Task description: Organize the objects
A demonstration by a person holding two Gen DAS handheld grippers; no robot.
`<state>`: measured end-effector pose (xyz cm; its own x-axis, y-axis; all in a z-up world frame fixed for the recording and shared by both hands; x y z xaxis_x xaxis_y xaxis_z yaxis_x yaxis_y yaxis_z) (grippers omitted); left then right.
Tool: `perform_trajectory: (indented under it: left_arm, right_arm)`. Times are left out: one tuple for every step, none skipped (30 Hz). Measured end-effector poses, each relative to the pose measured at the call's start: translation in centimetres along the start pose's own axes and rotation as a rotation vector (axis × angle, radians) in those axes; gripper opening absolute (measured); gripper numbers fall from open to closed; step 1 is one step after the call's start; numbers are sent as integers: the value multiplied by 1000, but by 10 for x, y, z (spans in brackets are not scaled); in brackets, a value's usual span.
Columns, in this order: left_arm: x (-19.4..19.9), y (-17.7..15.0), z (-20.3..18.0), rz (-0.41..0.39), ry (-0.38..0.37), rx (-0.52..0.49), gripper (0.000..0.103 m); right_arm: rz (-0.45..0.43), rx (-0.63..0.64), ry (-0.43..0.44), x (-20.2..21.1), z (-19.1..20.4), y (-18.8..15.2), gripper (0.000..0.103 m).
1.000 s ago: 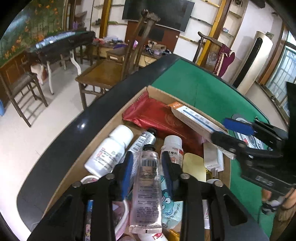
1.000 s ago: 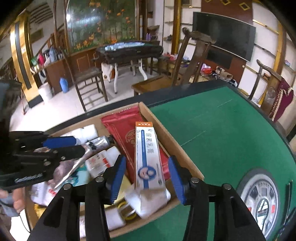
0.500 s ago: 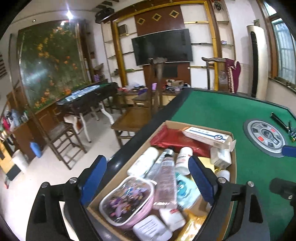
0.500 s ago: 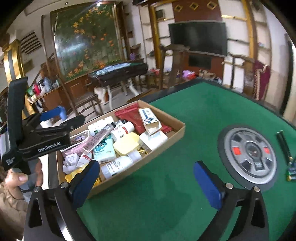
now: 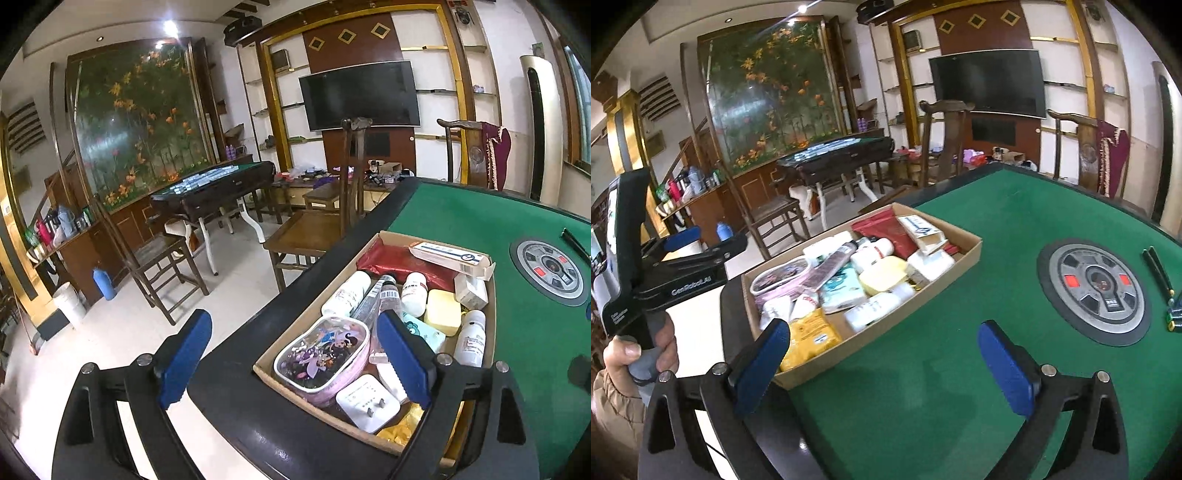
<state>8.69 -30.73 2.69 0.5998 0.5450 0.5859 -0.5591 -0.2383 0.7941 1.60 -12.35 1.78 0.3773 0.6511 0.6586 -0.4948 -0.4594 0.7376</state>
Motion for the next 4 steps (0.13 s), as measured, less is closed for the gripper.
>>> perform_trajectory:
  left_arm:
    - [0, 0, 1, 2, -16, 7, 91]
    - [-1, 0, 1, 5, -29, 12, 91]
    - [-2, -1, 1, 13, -41, 16, 91]
    - [-3, -1, -1, 22, -52, 15, 91]
  right_arm:
    - [4, 0, 7, 0, 2, -1, 103]
    - [7, -3, 15, 0, 3, -2, 103]
    - [13, -14, 31, 0, 4, -4, 103]
    - [13, -14, 31, 0, 4, -4, 103]
Point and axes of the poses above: each gripper's, at about its wrist camera, not at the fingertips, and x roughly against the way its jaws point, z to its left, y to its top, the point moved 7 cm from there along -x, roughly the way its jaws point, and after that the axes turned 6 degrees about z, right-handed, at the moved point
